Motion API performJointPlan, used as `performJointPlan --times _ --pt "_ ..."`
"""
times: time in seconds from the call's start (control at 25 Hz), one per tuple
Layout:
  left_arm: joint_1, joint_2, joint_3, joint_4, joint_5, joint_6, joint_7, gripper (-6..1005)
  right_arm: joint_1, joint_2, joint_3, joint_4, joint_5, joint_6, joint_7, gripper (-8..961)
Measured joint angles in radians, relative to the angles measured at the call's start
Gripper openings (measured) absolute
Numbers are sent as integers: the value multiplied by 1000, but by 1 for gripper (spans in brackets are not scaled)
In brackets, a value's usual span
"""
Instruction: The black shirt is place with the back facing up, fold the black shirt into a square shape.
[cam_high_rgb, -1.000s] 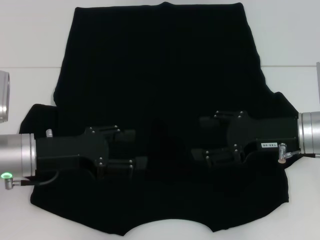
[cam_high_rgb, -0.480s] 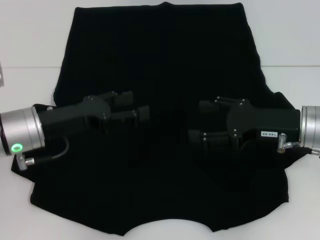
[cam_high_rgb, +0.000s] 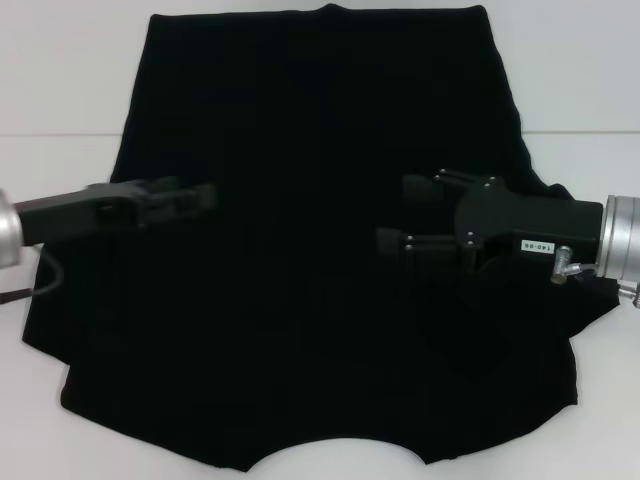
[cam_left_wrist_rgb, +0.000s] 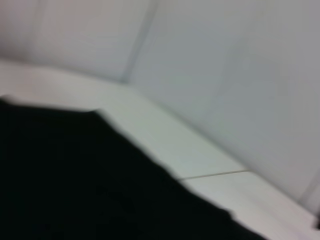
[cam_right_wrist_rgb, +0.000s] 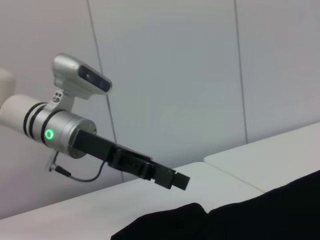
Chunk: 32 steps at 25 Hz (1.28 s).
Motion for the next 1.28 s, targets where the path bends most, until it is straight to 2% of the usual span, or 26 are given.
performJointPlan --times 0.24,0.56,0.84,1.28 --pt "22 9 -83 102 161 -31 -229 817 5 4 -24 7 -3 -8 -4 926" --pt "27 22 -165 133 322 -45 -356 820 -1 -1 -29 1 -4 -4 2 924" --pt "21 22 -161 142 438 -77 -483 820 8 -5 -33 -1 -6 -9 3 924" --pt "16 22 -159 141 523 -158 -521 813 14 -2 -40 1 -7 -14 4 925"
